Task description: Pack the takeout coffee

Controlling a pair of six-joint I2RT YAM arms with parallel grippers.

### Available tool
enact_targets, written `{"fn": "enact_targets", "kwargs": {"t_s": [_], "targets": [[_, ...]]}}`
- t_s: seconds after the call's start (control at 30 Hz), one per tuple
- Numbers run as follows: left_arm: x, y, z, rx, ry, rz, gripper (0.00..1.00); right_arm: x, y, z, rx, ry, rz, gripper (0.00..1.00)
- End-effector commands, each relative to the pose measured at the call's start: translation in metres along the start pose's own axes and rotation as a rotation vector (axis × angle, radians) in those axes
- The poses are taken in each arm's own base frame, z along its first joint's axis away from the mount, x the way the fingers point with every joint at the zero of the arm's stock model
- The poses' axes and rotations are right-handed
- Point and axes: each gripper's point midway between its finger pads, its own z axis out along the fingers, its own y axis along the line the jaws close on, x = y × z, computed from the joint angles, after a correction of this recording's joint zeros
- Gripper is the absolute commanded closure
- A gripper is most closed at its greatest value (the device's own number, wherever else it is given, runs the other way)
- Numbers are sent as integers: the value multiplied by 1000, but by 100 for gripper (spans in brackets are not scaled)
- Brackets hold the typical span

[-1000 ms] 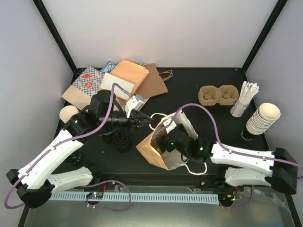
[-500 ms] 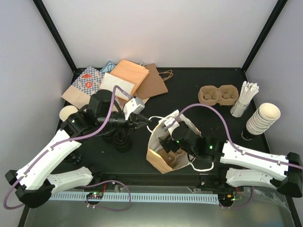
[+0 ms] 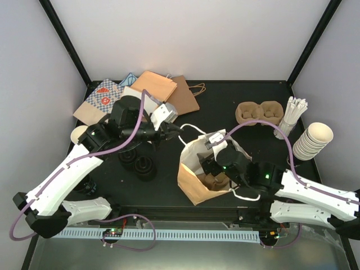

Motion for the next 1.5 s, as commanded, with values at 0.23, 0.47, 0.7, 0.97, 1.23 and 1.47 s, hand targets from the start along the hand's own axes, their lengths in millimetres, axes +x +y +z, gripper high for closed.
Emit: {"fn": "enact_targets", "kwargs": {"t_s": [0.23,0.47,0.7,0.97,1.23,1.47], "targets": [[-44,24,10,-62,-86,1,98,-18,-35,4,240,-128,183,26],[-19,55,16,-133,-31,-108,98,-37,-76,-26,406,-288,417,38],[-8,70,10,-157,-36,-127,98,-26,-121,-65,569,-445,613,43],[2,76,19,-148,-13,-134,99,-20,-140,-89,549,-548,784,42],[9,91,23,-198,10,-140,98,-41,-103,-83,212,-590,720,42],[0,89,27,-165,-7,-138,98,-67,-34,-92,-196,-581,452,42]]}}
